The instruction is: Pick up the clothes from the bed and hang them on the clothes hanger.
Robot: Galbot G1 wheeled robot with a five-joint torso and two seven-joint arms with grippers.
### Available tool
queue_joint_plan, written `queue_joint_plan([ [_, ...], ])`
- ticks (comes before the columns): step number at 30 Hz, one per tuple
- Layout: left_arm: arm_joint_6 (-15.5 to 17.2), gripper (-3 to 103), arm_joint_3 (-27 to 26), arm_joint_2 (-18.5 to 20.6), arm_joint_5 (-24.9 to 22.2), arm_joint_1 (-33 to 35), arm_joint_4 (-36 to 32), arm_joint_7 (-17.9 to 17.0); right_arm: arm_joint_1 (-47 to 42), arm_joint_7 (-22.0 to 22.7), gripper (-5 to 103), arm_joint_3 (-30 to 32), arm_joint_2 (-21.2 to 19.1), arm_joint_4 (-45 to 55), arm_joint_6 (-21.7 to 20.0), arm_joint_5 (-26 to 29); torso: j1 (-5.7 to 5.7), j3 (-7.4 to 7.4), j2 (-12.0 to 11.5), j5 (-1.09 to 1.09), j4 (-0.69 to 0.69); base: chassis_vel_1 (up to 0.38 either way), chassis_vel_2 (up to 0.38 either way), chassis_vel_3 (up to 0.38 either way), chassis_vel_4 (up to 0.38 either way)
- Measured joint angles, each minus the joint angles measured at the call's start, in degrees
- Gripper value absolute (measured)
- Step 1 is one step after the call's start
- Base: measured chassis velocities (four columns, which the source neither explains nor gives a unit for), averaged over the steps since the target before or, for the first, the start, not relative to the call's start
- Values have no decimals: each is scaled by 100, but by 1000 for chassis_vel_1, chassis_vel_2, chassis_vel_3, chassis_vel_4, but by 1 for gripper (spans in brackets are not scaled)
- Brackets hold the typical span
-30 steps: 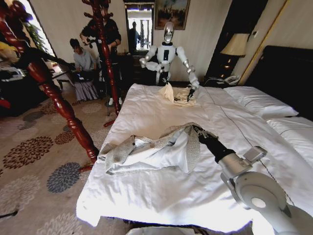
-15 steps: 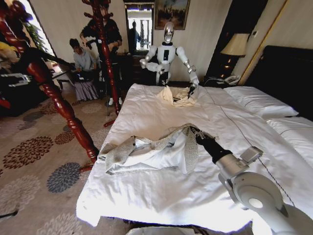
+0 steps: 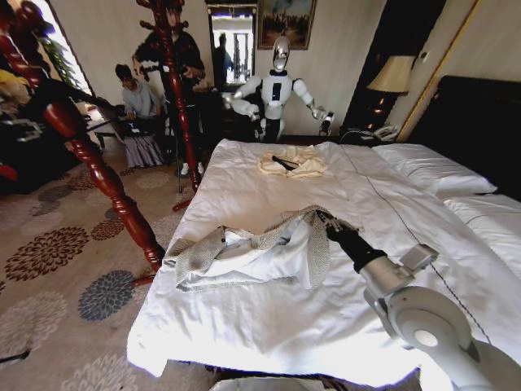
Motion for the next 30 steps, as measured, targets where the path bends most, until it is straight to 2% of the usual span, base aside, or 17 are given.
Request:
queue_joint_plan([
  [2, -19, 20, -11, 5, -22, -9, -10, 9, -5, 0, 1, 3, 1, 0, 0, -5, 0, 0, 0, 1, -1, 0, 0, 0, 0],
  [4, -36, 18, -27, 8, -25, -13, -10, 17, -11, 0, 1, 12, 0, 0, 0, -9, 0, 0, 0, 1, 0, 0, 0, 0, 0],
  [13, -195, 18, -90, 31, -101, -93, -108, 76, -63, 0, 1, 63, 4, 0, 0, -36, 0, 1, 0, -4, 5, 0, 0, 0, 0],
  [17, -296, 18, -169, 17, -145, -163, -268, 69, -76, 1, 1, 90, 6, 0, 0, -38, 0, -1, 0, 1, 7, 0, 0, 0, 0],
  [27, -390, 18, -335, -394, -400, -167, -933, 61, -85, 7, 1, 126, 5, 0, 0, -37, 0, 0, 1, 0, 2, 0, 0, 0, 0],
  [30, -564, 18, -342, -575, -336, -30, -1157, 345, -75, 7, 1, 107, 2, 1, 0, -37, 0, 0, 1, -1, 3, 0, 0, 0, 0],
])
